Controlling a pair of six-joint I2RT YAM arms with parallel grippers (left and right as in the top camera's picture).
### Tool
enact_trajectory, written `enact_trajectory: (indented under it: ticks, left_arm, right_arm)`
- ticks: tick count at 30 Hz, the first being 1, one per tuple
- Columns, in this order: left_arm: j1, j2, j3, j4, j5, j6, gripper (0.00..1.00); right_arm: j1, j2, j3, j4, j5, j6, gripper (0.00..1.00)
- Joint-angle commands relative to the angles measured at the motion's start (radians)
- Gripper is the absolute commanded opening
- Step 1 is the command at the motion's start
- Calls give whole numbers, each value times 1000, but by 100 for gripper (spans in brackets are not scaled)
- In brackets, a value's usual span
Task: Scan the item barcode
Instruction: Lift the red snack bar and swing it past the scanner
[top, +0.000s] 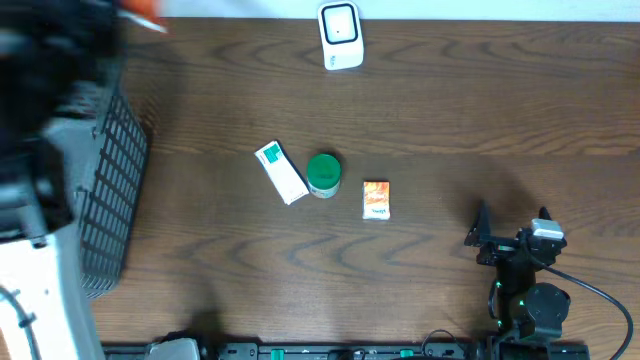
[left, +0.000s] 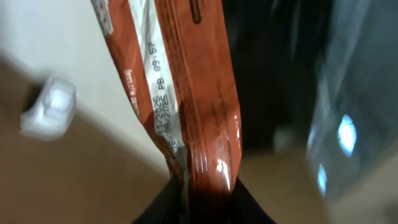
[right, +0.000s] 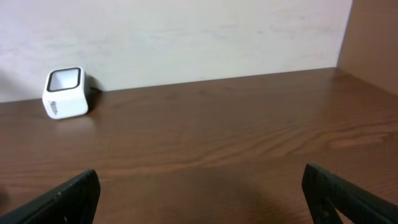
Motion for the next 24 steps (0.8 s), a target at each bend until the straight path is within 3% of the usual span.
enact_trajectory:
  ticks: [1, 9, 14, 24]
  left_arm:
    - [-219, 39, -2, -87, -95, 225, 15]
    - [-628, 252, -5, -241, -289, 512, 15]
    - [-777, 419, -5, -317, -385, 667, 15]
    - [-901, 680, -5, -333, -445, 703, 15]
  right_arm:
    - [-5, -5, -4, -2, -5, -9, 99]
    - [-5, -5, -4, -2, -5, -9, 99]
    - [-5, -5, -4, -2, -5, -9, 99]
    - [-5, -5, -4, -2, -5, -9, 99]
